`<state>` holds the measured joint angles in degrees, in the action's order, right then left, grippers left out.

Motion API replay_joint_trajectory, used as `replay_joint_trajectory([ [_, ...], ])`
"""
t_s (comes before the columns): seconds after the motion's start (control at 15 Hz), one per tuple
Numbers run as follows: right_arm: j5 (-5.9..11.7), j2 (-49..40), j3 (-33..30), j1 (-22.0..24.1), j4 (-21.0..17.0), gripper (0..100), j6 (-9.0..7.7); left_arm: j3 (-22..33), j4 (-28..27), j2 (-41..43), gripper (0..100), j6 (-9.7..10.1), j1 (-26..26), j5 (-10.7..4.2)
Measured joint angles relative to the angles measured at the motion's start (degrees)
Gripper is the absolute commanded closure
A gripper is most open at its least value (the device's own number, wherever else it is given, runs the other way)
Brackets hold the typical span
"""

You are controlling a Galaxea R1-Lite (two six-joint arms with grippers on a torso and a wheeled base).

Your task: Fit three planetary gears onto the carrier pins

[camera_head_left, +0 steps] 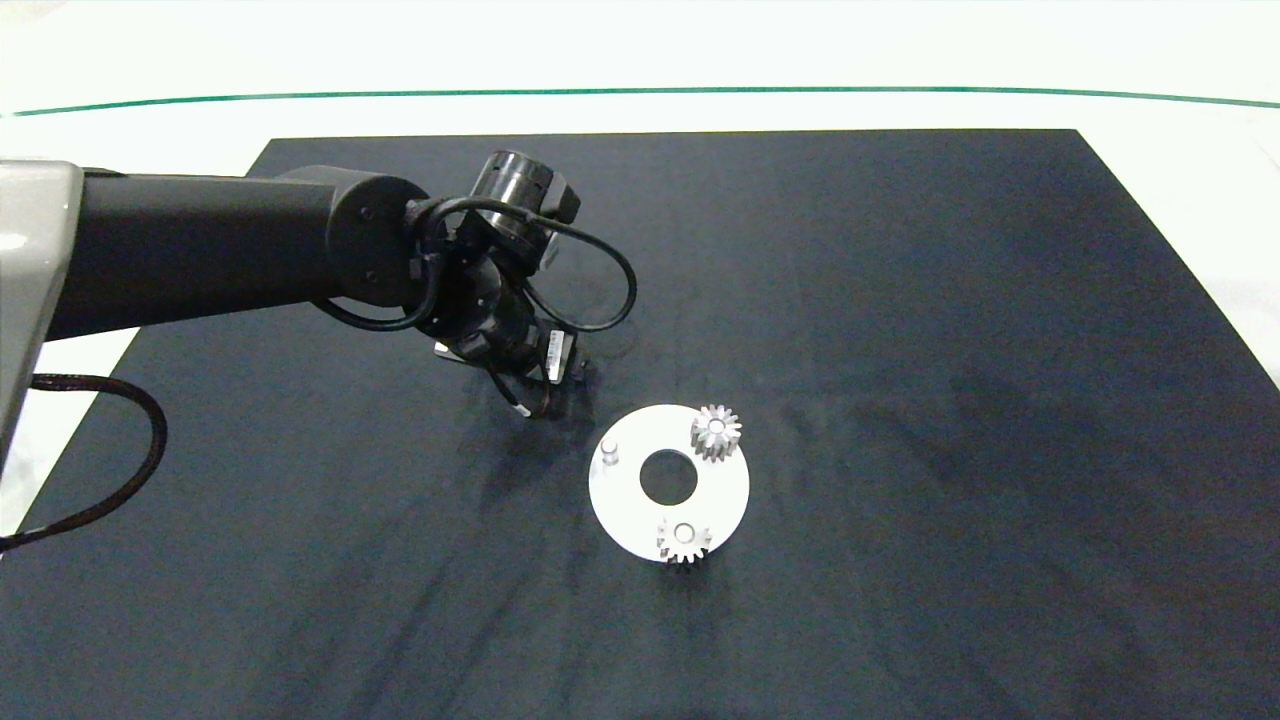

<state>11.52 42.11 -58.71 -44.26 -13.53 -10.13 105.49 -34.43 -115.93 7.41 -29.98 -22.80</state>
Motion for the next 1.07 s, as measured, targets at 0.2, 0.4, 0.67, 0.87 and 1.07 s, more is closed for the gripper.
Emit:
replay_joint_trajectory([
  [0.2, 0.0, -0.05, 0.0, 0.0, 0.09, 0, 0.0, 0.05, 0.0, 0.0, 8, -0.02, 0.05, 0.01],
  [0.4, 0.0, -0.05, 0.06, 0.0, 0.78, 0, 0.0, 0.0, -0.05, 0.0, 14, 0.68, -0.06, 0.01],
  [0.67, -0.06, -0.02, 0.11, 0.0, 0.85, 0, 0.0, -0.13, -0.09, 0.0, 23, 0.94, -0.2, 0.06],
  [0.87, -0.04, -0.02, 0.15, 0.0, 1.52, 0, 0.02, -0.09, -0.09, 0.0, 29, 0.96, -0.3, 0.06],
  [1.07, -0.06, 0.01, 0.17, 0.0, 1.55, 0, 0.02, -0.11, -0.18, 0.06, 35, 0.94, -0.41, 0.04],
])
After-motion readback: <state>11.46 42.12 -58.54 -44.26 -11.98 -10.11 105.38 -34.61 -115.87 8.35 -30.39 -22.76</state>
